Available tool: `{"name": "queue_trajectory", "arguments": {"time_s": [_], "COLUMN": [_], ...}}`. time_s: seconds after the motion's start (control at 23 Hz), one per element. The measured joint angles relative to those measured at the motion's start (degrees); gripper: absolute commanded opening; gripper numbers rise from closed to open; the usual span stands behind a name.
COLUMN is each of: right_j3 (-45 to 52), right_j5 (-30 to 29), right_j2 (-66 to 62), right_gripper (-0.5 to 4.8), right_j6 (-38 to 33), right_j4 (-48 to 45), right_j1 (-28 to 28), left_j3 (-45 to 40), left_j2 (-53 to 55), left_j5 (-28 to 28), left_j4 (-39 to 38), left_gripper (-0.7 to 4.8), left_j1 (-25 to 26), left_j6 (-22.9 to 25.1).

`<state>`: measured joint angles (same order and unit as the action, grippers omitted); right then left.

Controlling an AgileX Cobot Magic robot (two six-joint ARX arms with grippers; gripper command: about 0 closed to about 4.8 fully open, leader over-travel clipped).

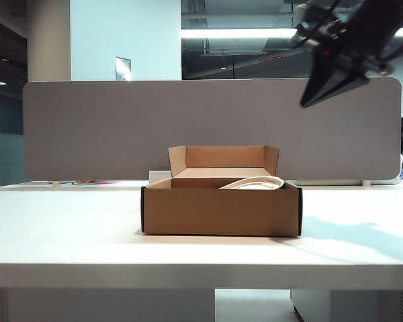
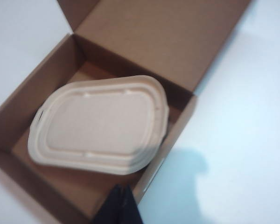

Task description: Pick up the lid and place it into the paper box.

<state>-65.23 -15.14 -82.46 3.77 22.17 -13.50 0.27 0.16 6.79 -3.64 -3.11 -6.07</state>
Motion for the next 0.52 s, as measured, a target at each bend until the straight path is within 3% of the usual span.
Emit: {"name": "queue_trajectory", "arguments": {"time_s": [0.35, 0.52], "right_j3": [24.7, 30.8], "right_j5": [3.3, 3.8], "right_j2": [21.4, 27.7], "right_gripper": [-0.09, -0.09], "right_j6": [-3.6, -5.1], "right_j4": [-13.6, -15.4], "right_j1": [3.3, 3.3], "left_j3": [0.0, 0.0], "left_j2": [0.0, 0.0], "left_j5": [-5.6, -3.6], "left_j4": [0.2, 0.6], "left_gripper": [-0.05, -0.05], "left_j1": [0.0, 0.0], "left_j6": [0.0, 1.4]}}
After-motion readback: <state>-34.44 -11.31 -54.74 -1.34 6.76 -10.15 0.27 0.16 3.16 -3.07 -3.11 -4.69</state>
